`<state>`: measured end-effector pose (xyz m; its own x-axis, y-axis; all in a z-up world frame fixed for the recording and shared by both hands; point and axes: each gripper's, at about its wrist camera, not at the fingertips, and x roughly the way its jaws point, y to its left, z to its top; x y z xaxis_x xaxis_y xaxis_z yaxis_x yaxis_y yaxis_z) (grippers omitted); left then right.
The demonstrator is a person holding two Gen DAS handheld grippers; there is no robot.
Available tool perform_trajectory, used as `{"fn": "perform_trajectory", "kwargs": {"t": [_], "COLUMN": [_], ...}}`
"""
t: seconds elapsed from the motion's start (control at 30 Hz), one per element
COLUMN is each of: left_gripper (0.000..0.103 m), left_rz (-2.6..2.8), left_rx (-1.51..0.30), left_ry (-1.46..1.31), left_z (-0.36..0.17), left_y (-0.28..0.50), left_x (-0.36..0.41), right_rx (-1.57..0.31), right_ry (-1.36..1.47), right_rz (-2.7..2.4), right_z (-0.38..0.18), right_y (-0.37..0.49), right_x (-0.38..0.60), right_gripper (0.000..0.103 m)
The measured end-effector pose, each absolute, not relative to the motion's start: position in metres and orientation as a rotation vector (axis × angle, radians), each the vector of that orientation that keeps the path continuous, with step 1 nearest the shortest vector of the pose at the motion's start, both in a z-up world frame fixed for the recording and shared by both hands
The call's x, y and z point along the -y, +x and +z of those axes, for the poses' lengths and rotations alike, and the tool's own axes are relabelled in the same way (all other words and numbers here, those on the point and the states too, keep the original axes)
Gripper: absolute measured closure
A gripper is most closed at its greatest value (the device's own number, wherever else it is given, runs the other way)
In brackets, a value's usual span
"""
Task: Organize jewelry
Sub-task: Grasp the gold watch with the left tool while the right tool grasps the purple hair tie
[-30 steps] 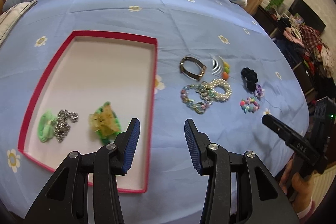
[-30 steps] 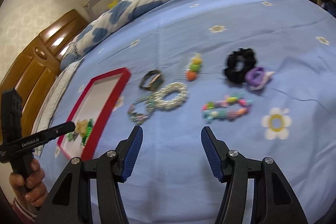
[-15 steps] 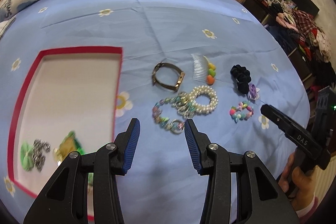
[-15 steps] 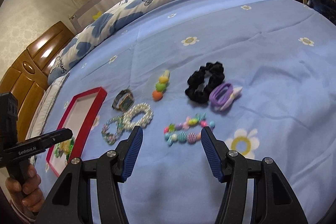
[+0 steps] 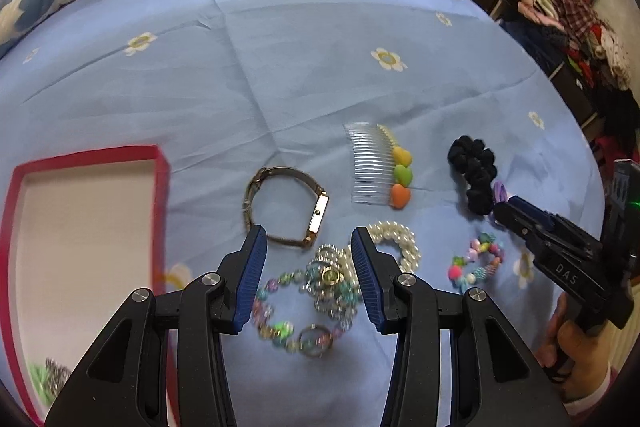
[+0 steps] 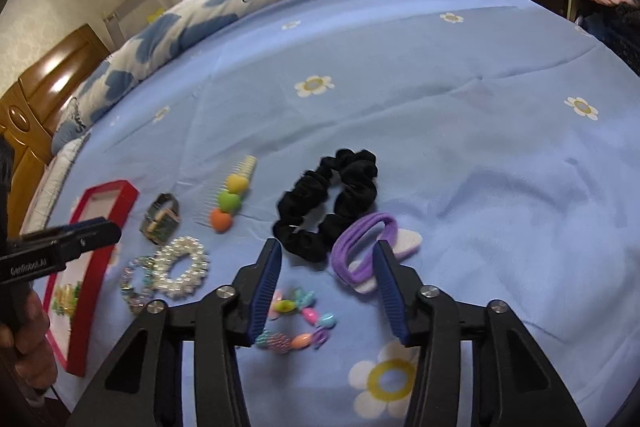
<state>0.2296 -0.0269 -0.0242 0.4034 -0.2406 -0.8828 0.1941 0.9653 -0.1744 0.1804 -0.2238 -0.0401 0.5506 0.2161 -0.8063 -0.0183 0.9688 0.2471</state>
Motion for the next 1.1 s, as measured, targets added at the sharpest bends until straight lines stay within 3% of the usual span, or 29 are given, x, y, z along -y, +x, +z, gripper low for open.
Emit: {"fn": "perform_trajectory", "kwargs": {"t": [0.13, 0.2, 0.23, 0.33, 1.1], "left_gripper": [0.063, 0.069, 0.077, 0.095, 0.097], "left_rz": [-0.282, -0.287, -0.286, -0.296, -0.276], "left_rx": [-1.149, -1.169, -1.175, -1.196, -1.052], "left_ry": [-0.007, 0.003, 0.007, 0.007, -0.232], "left_z": [-0.038, -0.047, -0.049, -0.055, 0.01], "left_y": [0.241, 0.246, 0.247, 0.25, 0.169], "left_x": [0.037, 0.039, 0.04, 0.04, -0.033], "right_rx": [-0.975, -0.974, -0.976, -0.966, -0.879], "right_ry": [0.214, 0.221, 0.227, 0.236, 0.336], "right_rz": [0.127, 0.117, 0.116, 0.119, 0.318], "right_z": [-0.044, -0.045, -0.046, -0.045, 0.003], "right_y": [0.183, 0.183, 0.183, 0.18, 0.145], "right_x": [0.229, 0.232, 0.233, 0.236, 0.18], "right_gripper": [0.081, 0.09, 0.095, 0.097, 0.098]}}
